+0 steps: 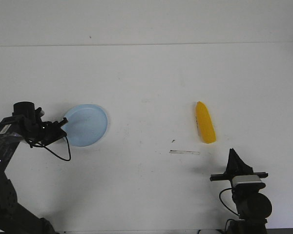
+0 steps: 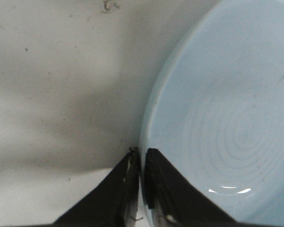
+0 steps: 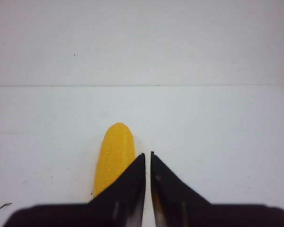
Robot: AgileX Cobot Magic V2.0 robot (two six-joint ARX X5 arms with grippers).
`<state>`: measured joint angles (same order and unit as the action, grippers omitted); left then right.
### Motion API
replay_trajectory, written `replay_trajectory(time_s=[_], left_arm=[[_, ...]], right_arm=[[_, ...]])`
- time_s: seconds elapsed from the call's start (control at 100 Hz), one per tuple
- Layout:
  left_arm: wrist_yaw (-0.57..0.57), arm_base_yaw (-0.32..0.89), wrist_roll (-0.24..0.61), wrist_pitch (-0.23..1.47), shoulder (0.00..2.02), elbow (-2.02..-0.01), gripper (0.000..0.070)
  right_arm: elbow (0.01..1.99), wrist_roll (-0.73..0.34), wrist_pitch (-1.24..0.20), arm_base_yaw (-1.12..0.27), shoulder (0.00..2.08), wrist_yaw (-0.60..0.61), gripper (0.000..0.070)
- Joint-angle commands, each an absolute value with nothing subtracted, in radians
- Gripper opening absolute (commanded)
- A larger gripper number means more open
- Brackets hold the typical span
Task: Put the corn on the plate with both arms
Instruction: 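Push the blue plate with the left gripper toward the yellow corn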
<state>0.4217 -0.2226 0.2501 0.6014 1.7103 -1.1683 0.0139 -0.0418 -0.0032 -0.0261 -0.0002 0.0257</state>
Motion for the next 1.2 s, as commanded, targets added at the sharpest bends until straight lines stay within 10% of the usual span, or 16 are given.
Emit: replay_trajectory(time_s=[0.0,1.19], left_arm=[[0.425,-0.212,0.247,0.601,1.719,-1.175,0.0000],[0.369,0.428,0.545,0.441,1.721,-1.175,0.0001]], right_arm=[[0.013,-0.048,0.007,-0.029,0.001,0.026,0.0017],[0.013,-0.048,0.007,-0.029,0.001,0.026,0.0017]])
